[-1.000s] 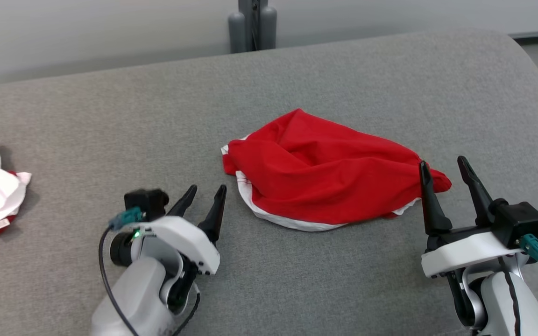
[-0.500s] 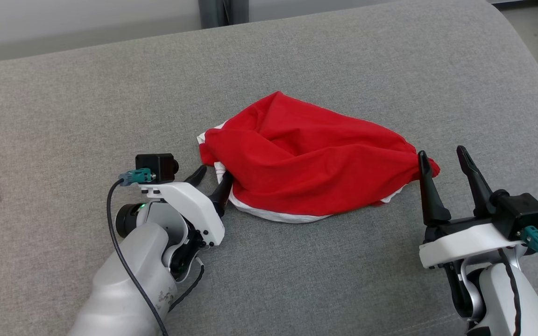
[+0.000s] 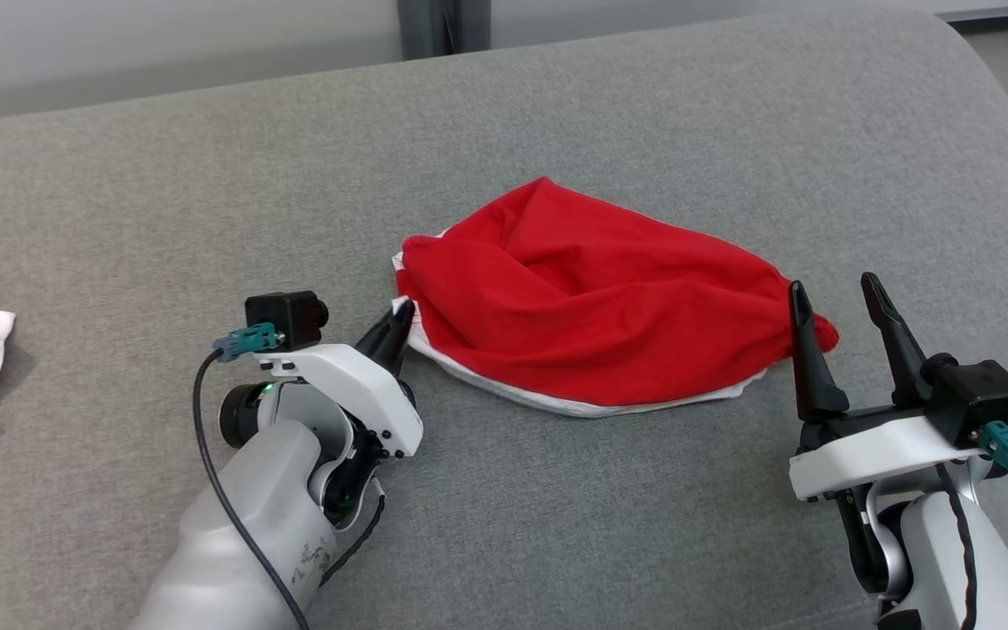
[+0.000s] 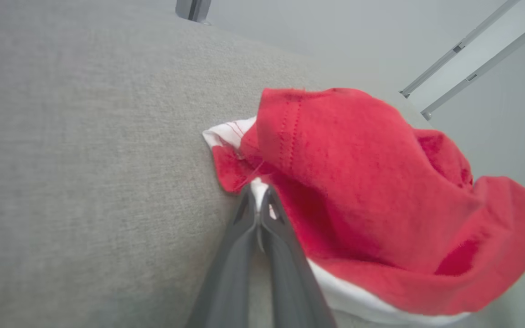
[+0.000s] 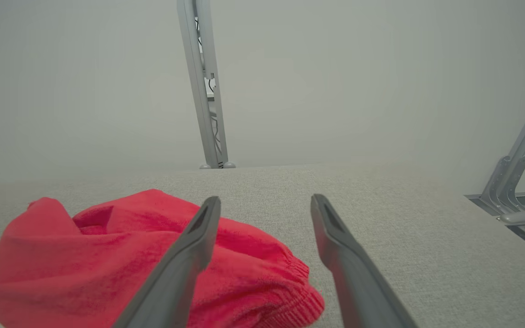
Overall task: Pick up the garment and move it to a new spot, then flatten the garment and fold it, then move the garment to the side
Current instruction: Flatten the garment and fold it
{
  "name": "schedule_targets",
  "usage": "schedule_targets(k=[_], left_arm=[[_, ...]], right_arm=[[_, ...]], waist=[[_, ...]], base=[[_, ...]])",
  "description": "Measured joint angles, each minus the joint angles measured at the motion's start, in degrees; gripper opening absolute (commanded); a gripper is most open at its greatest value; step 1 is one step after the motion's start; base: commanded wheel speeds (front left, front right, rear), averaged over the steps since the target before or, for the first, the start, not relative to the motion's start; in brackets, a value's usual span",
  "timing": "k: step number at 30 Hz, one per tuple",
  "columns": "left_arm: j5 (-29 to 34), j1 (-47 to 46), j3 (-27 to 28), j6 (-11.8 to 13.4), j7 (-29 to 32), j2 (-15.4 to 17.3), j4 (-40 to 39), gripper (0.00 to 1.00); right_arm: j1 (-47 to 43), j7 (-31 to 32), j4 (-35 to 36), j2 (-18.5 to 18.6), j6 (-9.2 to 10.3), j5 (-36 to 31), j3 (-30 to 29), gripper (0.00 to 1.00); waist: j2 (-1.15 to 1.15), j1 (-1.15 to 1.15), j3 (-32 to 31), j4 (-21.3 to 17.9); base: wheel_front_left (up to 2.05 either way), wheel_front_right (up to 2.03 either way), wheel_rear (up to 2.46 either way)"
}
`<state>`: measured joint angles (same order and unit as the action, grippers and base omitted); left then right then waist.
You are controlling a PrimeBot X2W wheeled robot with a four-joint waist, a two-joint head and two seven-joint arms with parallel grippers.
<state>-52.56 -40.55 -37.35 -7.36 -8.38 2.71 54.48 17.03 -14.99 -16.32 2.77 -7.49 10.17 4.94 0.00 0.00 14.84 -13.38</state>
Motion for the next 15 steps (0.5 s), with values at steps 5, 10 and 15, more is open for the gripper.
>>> schedule_targets(k=[5,10,15], left_arm=[[-1.03,-0.13,1.54,-0.07,-4.47,0.04,0.64,0.0],[-0.79,0.38,3.8,-0.07,-6.37,0.41,-0.11,0.0],[0.76,2.3,6.55,0.63,-6.57,0.78,-2.59,0.0]], right_arm=[[-0.23,0.0,-0.44,-0.01,0.0,-0.67,-0.46,1.0],[-1.15,0.0,-0.91,-0.02,0.0,-1.3,-0.66,1.0],[-1.57,0.0,-1.16,-0.04,0.0,-1.79,-0.75,1.0]], waist=[[0.0,0.0,-1.63,1.79],[0.0,0.0,-3.54,4.08],[0.0,0.0,-4.93,6.08]], base=[[0.0,0.0,0.0],[0.0,0.0,0.0],[0.0,0.0,0.0]])
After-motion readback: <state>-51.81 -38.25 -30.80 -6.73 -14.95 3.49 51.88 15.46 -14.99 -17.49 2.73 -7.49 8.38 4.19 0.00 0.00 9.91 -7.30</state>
